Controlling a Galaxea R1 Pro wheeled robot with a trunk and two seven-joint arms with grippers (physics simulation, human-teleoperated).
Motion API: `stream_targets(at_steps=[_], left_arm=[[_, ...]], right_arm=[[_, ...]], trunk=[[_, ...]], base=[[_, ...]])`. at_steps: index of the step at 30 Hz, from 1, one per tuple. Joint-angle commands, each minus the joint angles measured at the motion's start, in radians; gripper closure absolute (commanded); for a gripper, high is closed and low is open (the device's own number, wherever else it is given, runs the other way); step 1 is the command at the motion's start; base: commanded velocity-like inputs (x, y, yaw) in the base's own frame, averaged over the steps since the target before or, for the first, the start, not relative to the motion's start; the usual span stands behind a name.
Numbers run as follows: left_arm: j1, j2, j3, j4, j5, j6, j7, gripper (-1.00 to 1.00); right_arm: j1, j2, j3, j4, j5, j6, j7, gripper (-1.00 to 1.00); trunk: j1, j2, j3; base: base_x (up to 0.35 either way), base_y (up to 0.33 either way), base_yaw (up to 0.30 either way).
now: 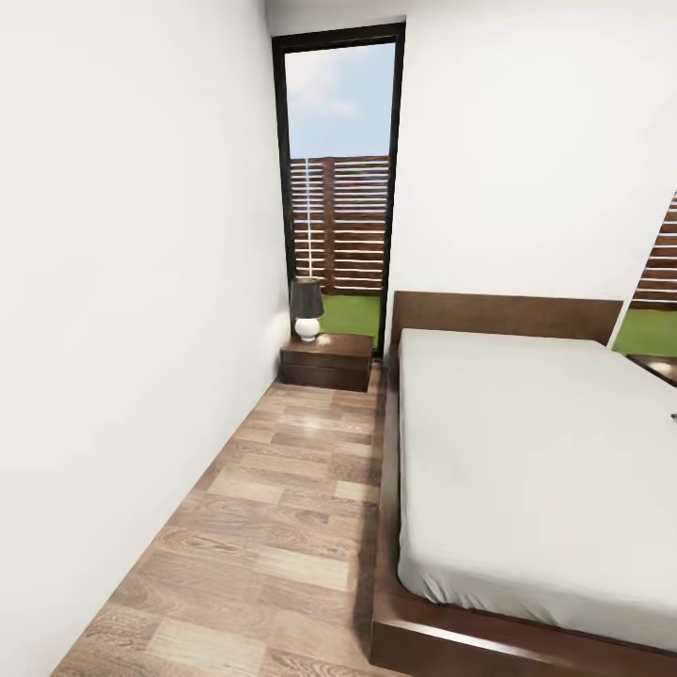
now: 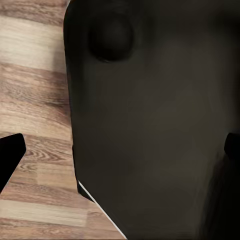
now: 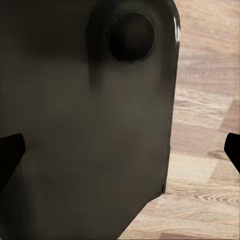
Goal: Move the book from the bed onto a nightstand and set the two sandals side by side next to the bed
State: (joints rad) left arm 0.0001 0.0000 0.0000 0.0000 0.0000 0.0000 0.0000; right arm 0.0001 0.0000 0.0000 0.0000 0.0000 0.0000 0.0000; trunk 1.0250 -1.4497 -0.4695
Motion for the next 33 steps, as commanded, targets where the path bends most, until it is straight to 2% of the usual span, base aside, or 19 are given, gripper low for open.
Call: stream_targets(at_steps=[1,33], left_arm=[[-0.006,0.006,0.0,0.001,-0.002,0.006,0.005,-1.0],[-0.011,0.006,0.0,0.0,-0.002,0.02,0.006,-1.0]], right_arm=[[-0.005,-0.001,-0.002,-0.006,-0.003,-0.005,0.006,-1.0],[-0.005,-0.001,-0.002,-0.005,-0.003,-0.005,0.006,-1.0]], trunk=[[0.0,0.0,0.0],[0.0,0.0,0.0]], base=[[0.0,0.0,0.0],[0.0,0.0,0.0]])
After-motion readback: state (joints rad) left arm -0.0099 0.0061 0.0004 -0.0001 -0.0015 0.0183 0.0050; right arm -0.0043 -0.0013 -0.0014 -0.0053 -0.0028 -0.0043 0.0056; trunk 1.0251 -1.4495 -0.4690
